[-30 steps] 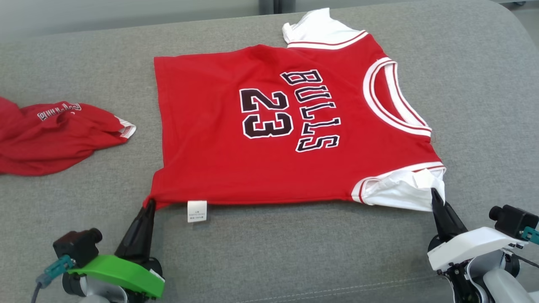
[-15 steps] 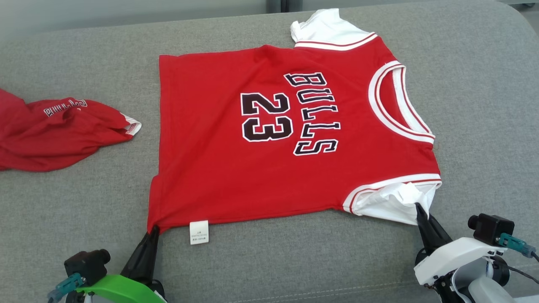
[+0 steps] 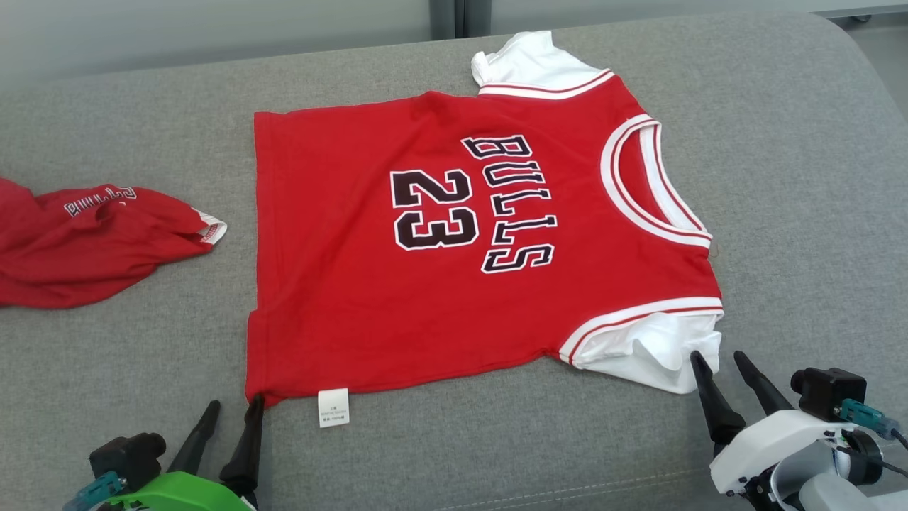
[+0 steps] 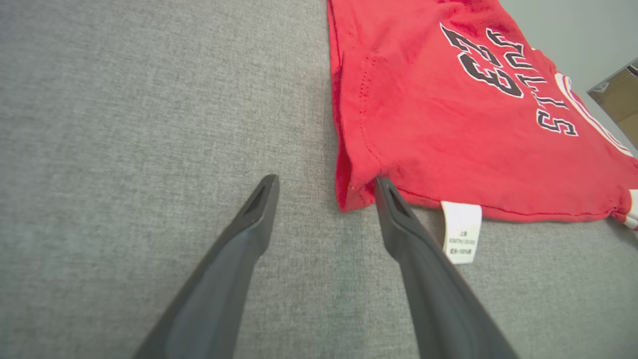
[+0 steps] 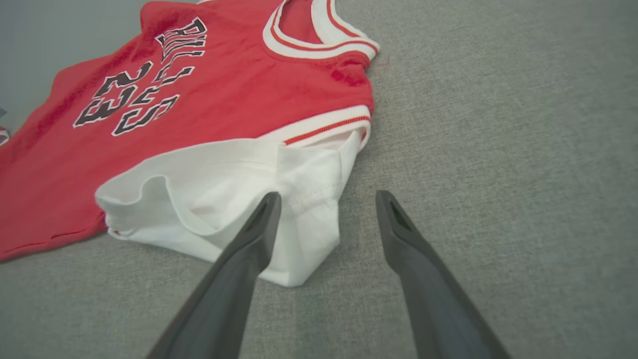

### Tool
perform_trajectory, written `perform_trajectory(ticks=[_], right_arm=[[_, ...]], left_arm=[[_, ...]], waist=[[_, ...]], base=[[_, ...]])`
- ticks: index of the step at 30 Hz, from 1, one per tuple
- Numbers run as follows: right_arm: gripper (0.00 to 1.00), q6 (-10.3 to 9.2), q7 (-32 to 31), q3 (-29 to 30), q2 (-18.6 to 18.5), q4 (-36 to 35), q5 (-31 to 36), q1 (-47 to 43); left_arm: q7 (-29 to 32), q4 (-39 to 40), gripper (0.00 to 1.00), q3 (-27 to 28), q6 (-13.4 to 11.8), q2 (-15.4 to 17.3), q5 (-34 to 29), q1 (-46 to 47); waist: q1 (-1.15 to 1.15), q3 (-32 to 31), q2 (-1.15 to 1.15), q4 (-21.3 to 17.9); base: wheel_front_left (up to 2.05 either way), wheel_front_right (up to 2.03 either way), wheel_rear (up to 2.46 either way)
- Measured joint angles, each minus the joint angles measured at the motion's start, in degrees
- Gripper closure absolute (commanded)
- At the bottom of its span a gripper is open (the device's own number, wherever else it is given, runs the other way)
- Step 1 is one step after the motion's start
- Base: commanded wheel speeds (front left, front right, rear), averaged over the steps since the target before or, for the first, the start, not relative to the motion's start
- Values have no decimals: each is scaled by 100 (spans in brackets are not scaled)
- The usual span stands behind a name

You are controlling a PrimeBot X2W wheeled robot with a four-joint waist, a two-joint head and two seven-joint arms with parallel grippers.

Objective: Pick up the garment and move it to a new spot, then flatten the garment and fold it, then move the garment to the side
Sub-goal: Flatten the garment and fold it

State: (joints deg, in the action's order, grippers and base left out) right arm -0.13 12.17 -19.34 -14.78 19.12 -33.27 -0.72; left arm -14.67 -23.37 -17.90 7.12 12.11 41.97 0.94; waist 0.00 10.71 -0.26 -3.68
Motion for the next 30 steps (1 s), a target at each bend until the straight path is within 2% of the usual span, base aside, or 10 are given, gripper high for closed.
perform_trajectory(ticks=[9,13,18,21,24,30], right_arm=[[0,-108,100,138,-89,-51,104,-260],[0,-237,145,227,-64,-166,130,-381],[0,-261,151,218,-60,-321,311,-454],[0,-355,192,234,-64,-410,416,-484],[0,-396,193,229,-82,-527,623,-512],[0,-460,194,212,-268,-747,1217,-565]], left_arm=[[0,198,0,722,-11,-41,63,-337],[0,400,0,933,-37,-69,-46,-426],[0,587,0,1057,-60,-172,-218,-591],[0,728,0,1121,-62,-215,-393,-675],[0,836,0,1293,-124,-221,-466,-743],[0,925,0,1285,-127,-247,-675,-1014]], waist=[[0,-285,0,-54],[0,-450,0,-60],[0,-648,0,-58],[0,-757,0,-52],[0,-854,0,-44],[0,-964,0,-50]], base=[[0,0,0],[0,0,0],[0,0,0],[0,0,0],[0,0,0],[0,0,0]])
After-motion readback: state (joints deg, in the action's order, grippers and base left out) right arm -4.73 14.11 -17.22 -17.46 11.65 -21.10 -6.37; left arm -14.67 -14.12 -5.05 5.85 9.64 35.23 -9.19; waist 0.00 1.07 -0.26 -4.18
